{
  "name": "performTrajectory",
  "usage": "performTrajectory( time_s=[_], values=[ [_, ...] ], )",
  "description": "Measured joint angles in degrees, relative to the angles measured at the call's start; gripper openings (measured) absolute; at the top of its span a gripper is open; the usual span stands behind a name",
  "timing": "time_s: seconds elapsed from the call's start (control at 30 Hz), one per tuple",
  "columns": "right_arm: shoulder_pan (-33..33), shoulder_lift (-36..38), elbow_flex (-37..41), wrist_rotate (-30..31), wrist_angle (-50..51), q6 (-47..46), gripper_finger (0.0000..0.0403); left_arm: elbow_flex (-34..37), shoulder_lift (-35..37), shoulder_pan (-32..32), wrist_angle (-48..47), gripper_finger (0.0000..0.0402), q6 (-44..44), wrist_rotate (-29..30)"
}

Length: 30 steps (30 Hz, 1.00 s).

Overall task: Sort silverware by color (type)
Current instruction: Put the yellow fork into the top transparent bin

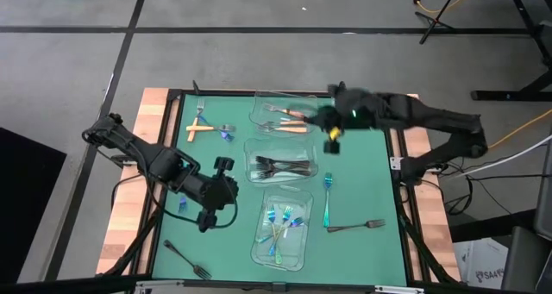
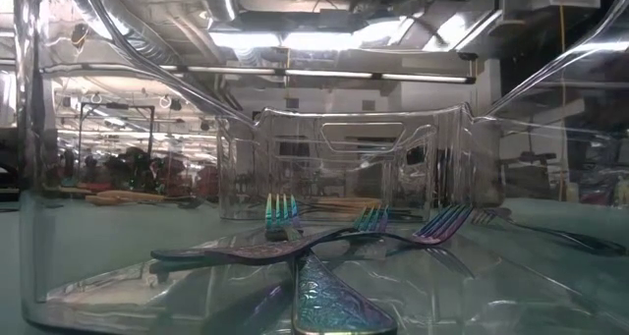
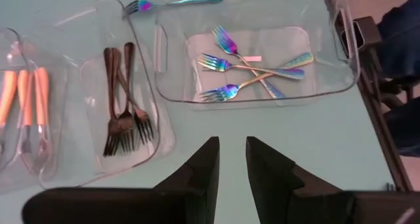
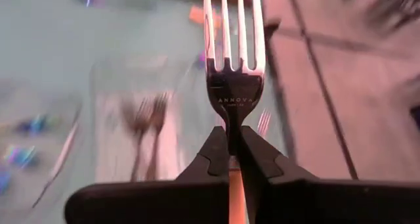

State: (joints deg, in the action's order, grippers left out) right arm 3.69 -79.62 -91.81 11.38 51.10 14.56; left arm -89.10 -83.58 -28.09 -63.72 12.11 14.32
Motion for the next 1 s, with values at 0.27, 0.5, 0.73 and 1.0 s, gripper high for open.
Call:
performTrajectory(
  time_s=[0.27,0.5,0.73,1.0],
  values=[
    [13.59,-7.57,-0.02,-14.81,-16.41,8.19,0.0003,0.0,-0.15,-0.36,0.41,0.007,2.8,2.12],
    [20.68,-18.38,-0.02,-20.47,-19.86,9.91,0.0004,0.0,-0.15,-0.32,0.4,0.007,5.76,4.68],
    [25.8,-27.87,0.03,-26.19,-19.15,9.5,0.0005,0.0,-0.15,-0.32,0.37,0.007,8.11,4.72],
    [27.93,-33.12,0.03,-30.54,-17.46,6.48,0.0005,0.0,-0.17,-0.33,0.37,0.007,8.54,4.74]
  ],
)
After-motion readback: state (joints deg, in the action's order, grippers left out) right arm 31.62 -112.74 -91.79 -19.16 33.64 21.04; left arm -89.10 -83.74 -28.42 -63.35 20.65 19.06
